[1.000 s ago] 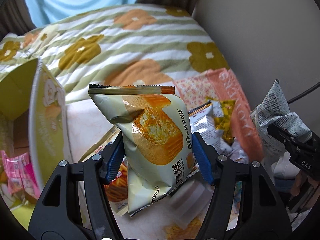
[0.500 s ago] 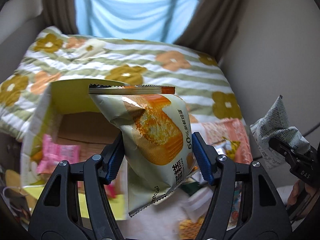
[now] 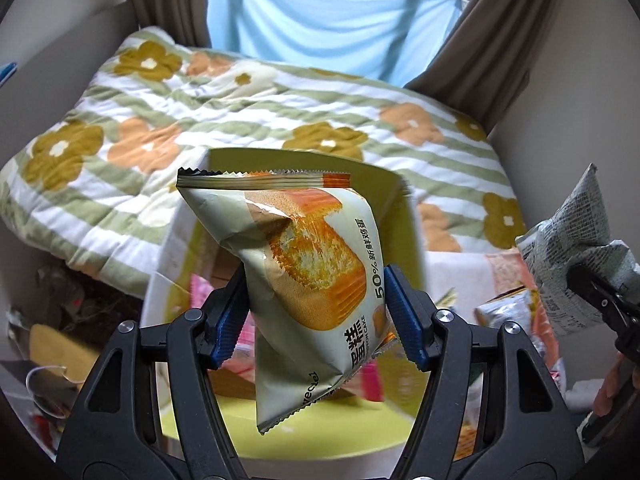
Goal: Organize snacks
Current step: 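Carry both packets over the box and release them inside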
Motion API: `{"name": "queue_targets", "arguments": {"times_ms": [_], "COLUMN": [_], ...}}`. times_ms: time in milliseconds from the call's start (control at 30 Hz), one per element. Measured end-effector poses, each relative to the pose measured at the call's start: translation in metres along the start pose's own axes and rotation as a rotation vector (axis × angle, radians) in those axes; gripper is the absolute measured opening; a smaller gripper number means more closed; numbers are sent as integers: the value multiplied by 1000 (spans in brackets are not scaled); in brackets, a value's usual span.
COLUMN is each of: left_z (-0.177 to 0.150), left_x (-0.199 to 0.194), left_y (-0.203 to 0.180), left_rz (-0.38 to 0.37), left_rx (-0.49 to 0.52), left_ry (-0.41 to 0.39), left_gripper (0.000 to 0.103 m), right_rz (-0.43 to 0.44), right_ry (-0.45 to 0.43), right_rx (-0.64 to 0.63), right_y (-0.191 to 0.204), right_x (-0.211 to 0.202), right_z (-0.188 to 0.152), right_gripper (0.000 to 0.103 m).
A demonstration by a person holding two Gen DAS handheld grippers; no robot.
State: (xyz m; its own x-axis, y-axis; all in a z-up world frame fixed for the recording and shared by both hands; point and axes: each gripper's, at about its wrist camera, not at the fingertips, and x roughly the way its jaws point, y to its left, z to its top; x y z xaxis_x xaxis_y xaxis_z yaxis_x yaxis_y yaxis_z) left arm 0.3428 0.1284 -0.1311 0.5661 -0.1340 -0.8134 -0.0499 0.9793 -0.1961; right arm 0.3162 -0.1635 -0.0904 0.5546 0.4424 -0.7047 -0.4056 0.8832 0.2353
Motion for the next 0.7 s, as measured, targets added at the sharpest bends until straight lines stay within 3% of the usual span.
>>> {"name": "queue_targets", "arguments": {"times_ms": [333,500,567,600,667,700], "left_z": [4,4,6,6,7,5], "left_x": [75,91,93,95,93,89], "left_y": [48,51,49,48,47,47], "left_rz": [-13,-16,-31,-40,-30,-24], "left_rx": [31,96,136,158,187,201], "left_ry": [141,162,165,176,173,157], "left_gripper": [62,62,70,85,102,103], "right_rz": [28,0,-6,-14,-30,-37], "right_ry": [95,123,130,131,138,142], "right_rx": [5,65,84,86,96,106], "right_y": [41,51,53,56,59,59], "right_x": [75,102,107,109,111,112], "right_z": [1,-1,-1,-1,-1,-3], "right_gripper": [50,50,50,50,51,51]}}
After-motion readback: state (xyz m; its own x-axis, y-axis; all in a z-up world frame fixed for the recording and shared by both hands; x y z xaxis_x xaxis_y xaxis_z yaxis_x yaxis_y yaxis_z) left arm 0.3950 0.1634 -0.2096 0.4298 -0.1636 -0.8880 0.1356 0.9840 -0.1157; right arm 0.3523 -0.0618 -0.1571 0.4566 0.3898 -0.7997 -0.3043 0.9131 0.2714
